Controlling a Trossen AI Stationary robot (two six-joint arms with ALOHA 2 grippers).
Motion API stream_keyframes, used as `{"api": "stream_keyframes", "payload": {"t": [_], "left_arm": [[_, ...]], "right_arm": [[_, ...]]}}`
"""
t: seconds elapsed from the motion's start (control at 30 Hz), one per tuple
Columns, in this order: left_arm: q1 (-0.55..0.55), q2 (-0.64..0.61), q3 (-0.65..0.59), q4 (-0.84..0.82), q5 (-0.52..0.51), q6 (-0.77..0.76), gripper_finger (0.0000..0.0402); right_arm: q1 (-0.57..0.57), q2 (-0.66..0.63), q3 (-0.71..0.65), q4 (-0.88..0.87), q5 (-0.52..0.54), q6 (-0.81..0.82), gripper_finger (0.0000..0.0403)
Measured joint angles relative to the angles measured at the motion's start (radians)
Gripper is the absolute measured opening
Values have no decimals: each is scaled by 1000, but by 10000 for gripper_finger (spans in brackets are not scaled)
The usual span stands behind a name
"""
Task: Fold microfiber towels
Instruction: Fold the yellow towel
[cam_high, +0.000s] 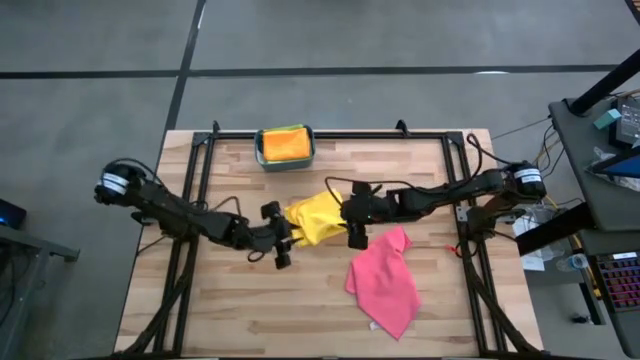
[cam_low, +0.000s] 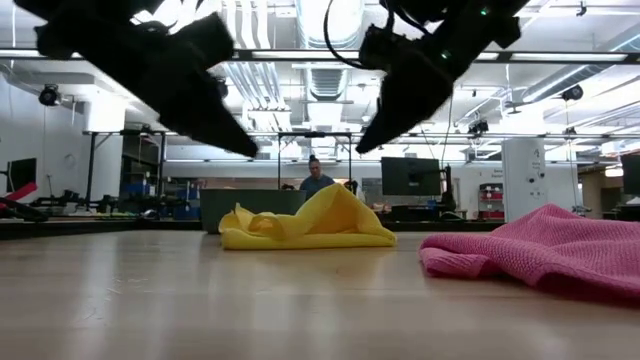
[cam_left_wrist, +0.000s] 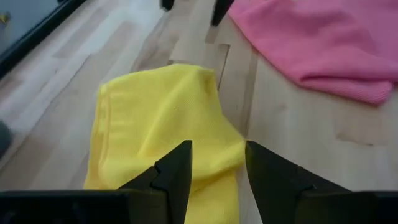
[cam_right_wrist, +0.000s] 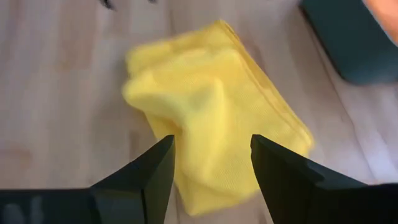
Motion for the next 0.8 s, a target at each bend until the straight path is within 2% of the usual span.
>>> {"api": "stream_keyframes", "payload": {"t": [0.17,0.37,0.53,0.67,0.8], "left_arm": [[-15,147,122,-15,-21,79,134],[-15,209,181,-14,-28,110,139],[-15,231,178,-14,-28,75,186],[-15,297,178,1,-44,50,233],[-15,360,196,-5,-84,26,252]], "right_arm": [[46,4,-44,20,28,3,201],[91,5,-119,105,97,28,201],[119,7,-214,258,160,46,201],[128,30,-273,412,197,54,201],[129,75,-308,512,214,71,201]]}}
